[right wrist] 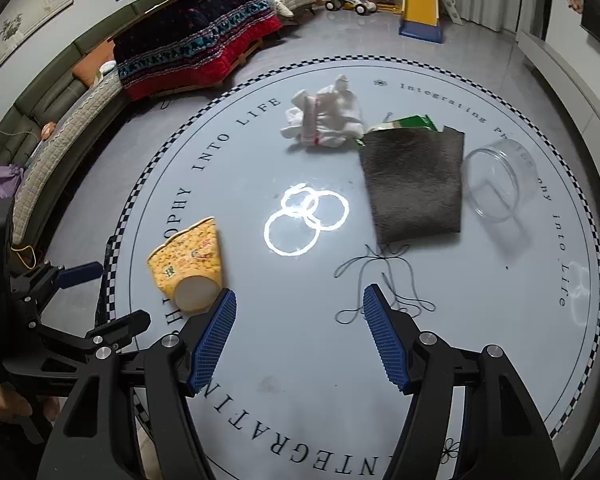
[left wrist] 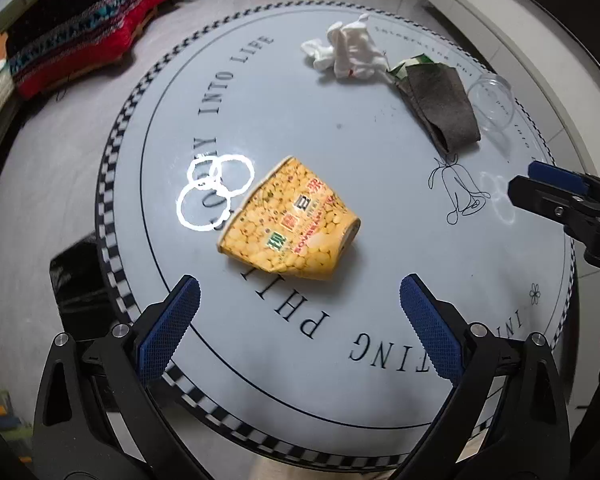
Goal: Collect trash
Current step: 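Move both tools back to the table toward the yellow snack cup and grey cloth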
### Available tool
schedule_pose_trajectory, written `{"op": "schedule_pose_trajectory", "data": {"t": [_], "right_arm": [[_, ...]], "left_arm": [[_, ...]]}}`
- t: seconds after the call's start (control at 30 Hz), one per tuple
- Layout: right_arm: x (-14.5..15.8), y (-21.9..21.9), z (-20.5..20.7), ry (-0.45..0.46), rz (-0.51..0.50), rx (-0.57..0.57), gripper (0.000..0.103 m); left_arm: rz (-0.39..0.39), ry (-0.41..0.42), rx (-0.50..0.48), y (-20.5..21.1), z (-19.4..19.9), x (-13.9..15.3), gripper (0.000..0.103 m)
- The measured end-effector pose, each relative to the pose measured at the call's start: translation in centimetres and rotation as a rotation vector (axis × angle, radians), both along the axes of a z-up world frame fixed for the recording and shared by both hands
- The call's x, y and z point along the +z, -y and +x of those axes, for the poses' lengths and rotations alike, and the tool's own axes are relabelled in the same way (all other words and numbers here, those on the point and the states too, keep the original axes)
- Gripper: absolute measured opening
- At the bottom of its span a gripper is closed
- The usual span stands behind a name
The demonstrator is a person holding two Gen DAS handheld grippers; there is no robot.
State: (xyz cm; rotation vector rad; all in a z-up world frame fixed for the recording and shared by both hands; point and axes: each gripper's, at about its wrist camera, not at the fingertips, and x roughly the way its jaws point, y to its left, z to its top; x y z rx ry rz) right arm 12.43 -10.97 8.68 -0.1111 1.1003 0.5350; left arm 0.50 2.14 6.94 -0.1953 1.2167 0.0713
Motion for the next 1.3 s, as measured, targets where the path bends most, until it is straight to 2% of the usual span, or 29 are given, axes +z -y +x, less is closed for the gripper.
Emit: {"op": "schedule_pose_trajectory", "data": {"t": [0.13, 0.23, 0.3, 0.4, 0.5, 0.73, 0.87, 0.93, 0.97, 1.1, 1.17, 1.23, 1.3], "right_arm": [[-0.4, 2.3, 1.2, -0.003, 0.017, -0.025, 0.067], [-0.8, 3.1, 2.0, -0.012, 0.029, -0.031, 0.067], [-1.3, 3.6, 2.7, -0.021, 0.03, -0.034, 0.067], [-2.0, 3.9, 4.0, -0.031, 0.017, -0.031, 0.067], [-2.5, 3.8, 5.5, -0.025, -0.011, -0.036, 0.073], [-4.3, 2.2, 9.3, -0.009, -0.089, -0.029, 0.077], [-5.7, 1.4, 11.0, 0.0, -0.14, -0.035, 0.077], [-6.2, 1.3, 11.6, -0.008, -0.153, -0.046, 0.076], [-6.6, 1.3, 11.9, -0.017, -0.157, -0.054, 0.073], [-8.4, 1.5, 12.8, -0.095, -0.178, -0.08, 0.034], [-8.5, 1.6, 12.7, -0.086, -0.183, -0.089, 0.027], [-8.3, 1.9, 12.7, -0.097, -0.175, -0.109, 0.008], [-7.5, 2.5, 12.3, -0.11, -0.14, -0.129, 0.006]], "left_arm": [[-0.051, -0.083, 0.128, 0.4, 1.2, -1.9, 0.097], [-0.084, -0.121, 0.178, 0.9, 2.3, -3.3, 0.097], [-0.122, -0.133, 0.218, 0.7, 2.9, -4.1, 0.097], [-0.139, -0.142, 0.26, 0.5, 4.0, -4.8, 0.097], [-0.145, -0.149, 0.28, 0.5, 5.3, -5.1, 0.097], [-0.114, -0.154, 0.25, 0.5, 8.6, -6.5, 0.096], [-0.029, -0.102, 0.158, 1.4, 9.6, -6.6, 0.081], [-0.009, -0.077, 0.122, 1.6, 9.7, -6.4, 0.072], [-0.006, -0.066, 0.112, 1.5, 9.7, -6.4, 0.071], [-0.056, -0.026, 0.088, 0.9, 9.4, -6.2, 0.065], [-0.086, -0.016, 0.077, 0.3, 9.0, -6.2, 0.065], [-0.108, -0.009, 0.065, -0.2, 8.5, -6.1, 0.065], [-0.12, 0.004, 0.054, -0.9, 7.6, -5.7, 0.065]]}}
